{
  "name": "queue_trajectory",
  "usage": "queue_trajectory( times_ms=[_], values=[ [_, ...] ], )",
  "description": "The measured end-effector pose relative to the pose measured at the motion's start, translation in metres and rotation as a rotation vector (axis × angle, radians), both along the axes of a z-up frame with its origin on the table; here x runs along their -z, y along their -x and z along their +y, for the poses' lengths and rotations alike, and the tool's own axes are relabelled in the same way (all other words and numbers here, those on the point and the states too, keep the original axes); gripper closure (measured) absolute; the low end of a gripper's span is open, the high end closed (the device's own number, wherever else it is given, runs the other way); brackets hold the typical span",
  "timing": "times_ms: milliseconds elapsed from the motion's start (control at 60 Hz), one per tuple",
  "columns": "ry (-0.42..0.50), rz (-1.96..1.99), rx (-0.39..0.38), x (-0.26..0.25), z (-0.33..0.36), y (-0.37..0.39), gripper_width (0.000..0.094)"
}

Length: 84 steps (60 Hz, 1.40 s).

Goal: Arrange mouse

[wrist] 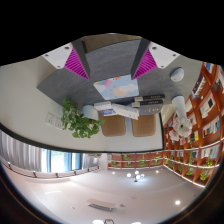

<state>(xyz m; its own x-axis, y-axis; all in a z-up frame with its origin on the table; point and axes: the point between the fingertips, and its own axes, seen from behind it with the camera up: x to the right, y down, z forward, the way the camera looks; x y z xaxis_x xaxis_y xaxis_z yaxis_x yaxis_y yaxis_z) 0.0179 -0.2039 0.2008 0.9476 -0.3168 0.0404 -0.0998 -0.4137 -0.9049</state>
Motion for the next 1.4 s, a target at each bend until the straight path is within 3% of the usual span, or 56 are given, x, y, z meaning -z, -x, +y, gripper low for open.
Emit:
queue_trajectory(
  times_ms=[183, 417, 633, 1083, 1400],
  values=[
    [0.061, 0.028, -0.075, 0.048, -0.004, 0.051, 0.0122],
    [0.208, 0.081, -0.251, 0.134, -0.003, 0.180, 0.0119],
    [0.273, 0.134, -0.373, 0.177, 0.039, 0.286, 0.0107],
    [0.299, 0.136, -0.364, 0.203, 0.197, 0.354, 0.0114],
    [0.352, 0.112, -0.435, 0.210, 0.246, 0.382, 0.0132]
  ],
)
